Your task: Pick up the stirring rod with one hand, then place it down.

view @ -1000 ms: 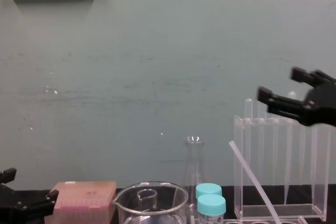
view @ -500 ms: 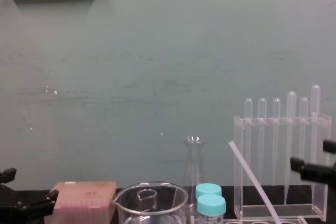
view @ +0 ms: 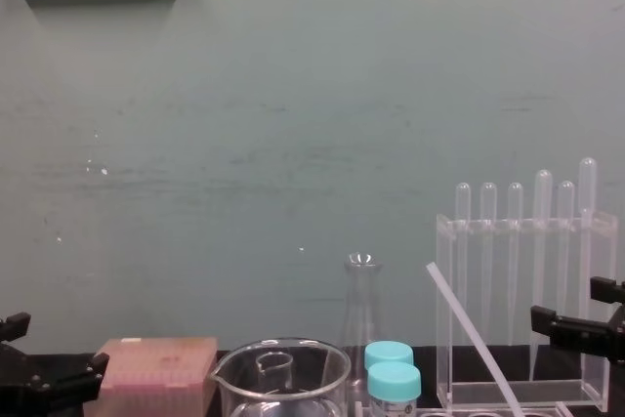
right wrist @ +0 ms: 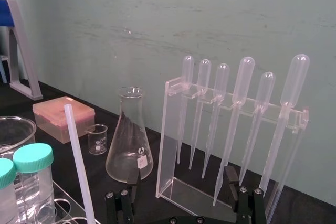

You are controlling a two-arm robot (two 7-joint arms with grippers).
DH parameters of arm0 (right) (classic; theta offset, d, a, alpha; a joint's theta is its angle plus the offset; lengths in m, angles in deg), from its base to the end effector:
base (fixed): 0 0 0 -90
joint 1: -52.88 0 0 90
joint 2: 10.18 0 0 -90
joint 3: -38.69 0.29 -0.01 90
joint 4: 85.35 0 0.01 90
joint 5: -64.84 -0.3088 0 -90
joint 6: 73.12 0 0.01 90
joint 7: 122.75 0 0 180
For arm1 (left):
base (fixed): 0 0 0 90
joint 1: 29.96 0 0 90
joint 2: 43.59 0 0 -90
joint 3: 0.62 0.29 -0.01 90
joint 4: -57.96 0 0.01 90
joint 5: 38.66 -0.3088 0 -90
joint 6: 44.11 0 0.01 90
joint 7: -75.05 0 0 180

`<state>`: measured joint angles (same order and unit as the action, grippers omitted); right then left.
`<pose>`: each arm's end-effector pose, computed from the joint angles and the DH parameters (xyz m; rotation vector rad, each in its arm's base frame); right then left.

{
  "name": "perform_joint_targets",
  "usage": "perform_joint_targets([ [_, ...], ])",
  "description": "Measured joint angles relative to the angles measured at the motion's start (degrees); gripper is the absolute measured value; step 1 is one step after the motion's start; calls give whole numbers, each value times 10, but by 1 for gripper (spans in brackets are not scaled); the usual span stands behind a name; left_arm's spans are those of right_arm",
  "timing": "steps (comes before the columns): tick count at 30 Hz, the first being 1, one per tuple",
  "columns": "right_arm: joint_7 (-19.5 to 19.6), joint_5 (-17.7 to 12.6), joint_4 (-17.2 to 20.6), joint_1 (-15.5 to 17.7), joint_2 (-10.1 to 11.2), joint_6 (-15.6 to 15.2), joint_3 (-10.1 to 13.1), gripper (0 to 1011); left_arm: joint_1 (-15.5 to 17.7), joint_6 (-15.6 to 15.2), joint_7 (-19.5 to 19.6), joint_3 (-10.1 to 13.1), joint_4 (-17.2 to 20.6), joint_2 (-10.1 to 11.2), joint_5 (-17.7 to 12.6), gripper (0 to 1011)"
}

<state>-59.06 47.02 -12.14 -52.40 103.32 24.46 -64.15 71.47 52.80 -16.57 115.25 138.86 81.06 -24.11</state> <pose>0.3957 -0.0923 -0.2916 -0.0959 -0.1164 -1.0138 0.3581 0.0827 -0.3023 0.3045 -0.2850 1.2478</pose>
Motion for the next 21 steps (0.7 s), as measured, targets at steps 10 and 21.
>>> perform_joint_targets([
  [10,1,1,1,1,0,1,0,1003,0,0,0,0,0,0,0,1000],
  [21,2,1,2,1,1,2,1,1003,0,0,0,0,0,0,0,1000],
])
